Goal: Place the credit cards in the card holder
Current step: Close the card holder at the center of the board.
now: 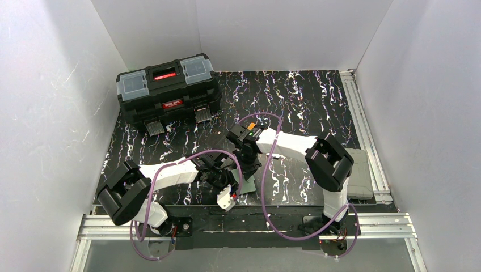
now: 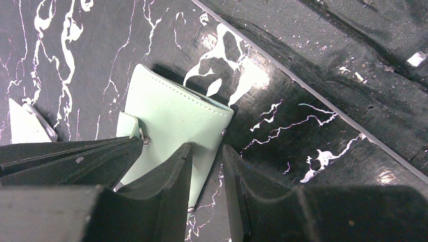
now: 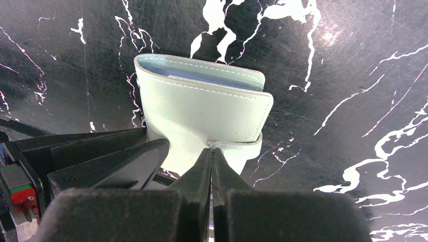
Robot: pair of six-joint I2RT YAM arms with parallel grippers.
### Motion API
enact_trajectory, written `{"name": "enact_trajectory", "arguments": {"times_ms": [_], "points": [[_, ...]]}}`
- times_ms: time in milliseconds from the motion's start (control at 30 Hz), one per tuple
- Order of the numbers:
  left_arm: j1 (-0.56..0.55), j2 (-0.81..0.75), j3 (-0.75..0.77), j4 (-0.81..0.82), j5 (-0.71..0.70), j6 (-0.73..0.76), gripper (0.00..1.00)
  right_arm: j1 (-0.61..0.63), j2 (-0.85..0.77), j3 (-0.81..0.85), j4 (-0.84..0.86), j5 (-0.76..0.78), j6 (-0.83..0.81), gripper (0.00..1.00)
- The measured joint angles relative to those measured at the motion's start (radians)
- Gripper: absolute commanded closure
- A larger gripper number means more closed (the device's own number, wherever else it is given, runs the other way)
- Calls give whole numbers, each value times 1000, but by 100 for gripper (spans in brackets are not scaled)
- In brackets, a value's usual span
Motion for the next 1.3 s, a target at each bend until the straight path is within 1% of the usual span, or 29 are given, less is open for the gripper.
{"name": "enact_trajectory", "arguments": {"times_ms": [733, 933, 1300], "points": [[0, 0, 0, 1, 0, 0, 73, 0, 2, 7, -2, 13, 5, 99], [0, 0, -1, 1, 0, 0, 73, 0, -16, 2, 18, 38, 14, 99], [0, -1, -1, 1, 0, 0, 73, -1, -24, 1, 31, 32, 19, 99]]}}
